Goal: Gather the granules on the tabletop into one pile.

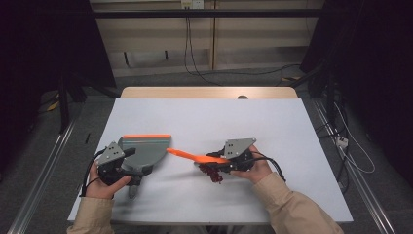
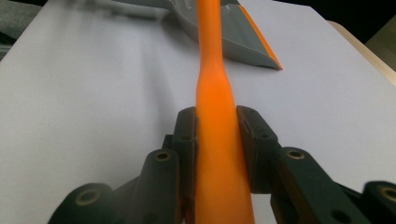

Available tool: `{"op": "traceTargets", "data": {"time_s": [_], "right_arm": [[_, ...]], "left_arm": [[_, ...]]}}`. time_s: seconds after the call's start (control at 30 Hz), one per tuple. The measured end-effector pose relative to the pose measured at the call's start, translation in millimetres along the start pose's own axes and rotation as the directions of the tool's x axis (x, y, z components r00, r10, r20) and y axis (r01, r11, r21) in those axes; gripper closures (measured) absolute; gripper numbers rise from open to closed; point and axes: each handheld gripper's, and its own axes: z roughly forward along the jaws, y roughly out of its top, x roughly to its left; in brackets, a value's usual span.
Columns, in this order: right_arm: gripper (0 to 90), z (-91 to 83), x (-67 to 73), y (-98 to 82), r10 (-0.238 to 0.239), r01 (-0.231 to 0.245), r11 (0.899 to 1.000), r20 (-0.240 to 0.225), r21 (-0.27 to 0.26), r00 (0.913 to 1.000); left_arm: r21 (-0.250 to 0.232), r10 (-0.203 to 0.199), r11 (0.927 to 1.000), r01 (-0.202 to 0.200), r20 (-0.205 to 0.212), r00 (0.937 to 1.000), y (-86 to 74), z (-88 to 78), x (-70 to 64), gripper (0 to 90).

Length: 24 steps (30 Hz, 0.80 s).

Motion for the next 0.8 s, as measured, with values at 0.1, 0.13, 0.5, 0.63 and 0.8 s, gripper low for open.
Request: {"op": "traceTargets", "data": {"time_s": [0.1, 0.13, 0.5, 0.63, 0.8], "right_arm": [[71.4, 0.2, 2.1, 1.0, 0.000, 0.000, 1.000, 0.002, 0.001, 1.0000], [71.3, 0.3, 2.8, 1.2, 0.001, -0.001, 1.000, 0.003, 0.001, 1.0000], [71.5, 1.5, 6.4, 3.2, 0.001, 0.000, 1.000, 0.019, -0.022, 0.9998], [71.5, 1.9, 4.8, 3.7, 0.007, -0.006, 1.000, 0.035, -0.030, 0.9994], [71.5, -3.0, 1.0, 3.4, 0.061, -0.057, 0.996, 0.053, -0.069, 0.9967]], "left_arm": [[0.000, 0.002, 1.0000, -0.002, -0.001, 1.0000, 0.0, -0.5, 0.3, 7.1], [-0.001, 0.001, 1.0000, -0.001, -0.001, 1.0000, 0.1, -0.5, 0.2, 7.1], [0.000, 0.002, 1.0000, -0.002, 0.003, 1.0000, 0.4, 0.1, -0.4, 7.1], [-0.001, 0.005, 1.0000, -0.005, 0.002, 1.0000, 0.5, 0.0, -0.5, 7.1], [-0.001, 0.000, 1.0000, 0.000, 0.003, 1.0000, -0.1, 0.5, -0.3, 7.1]]}}
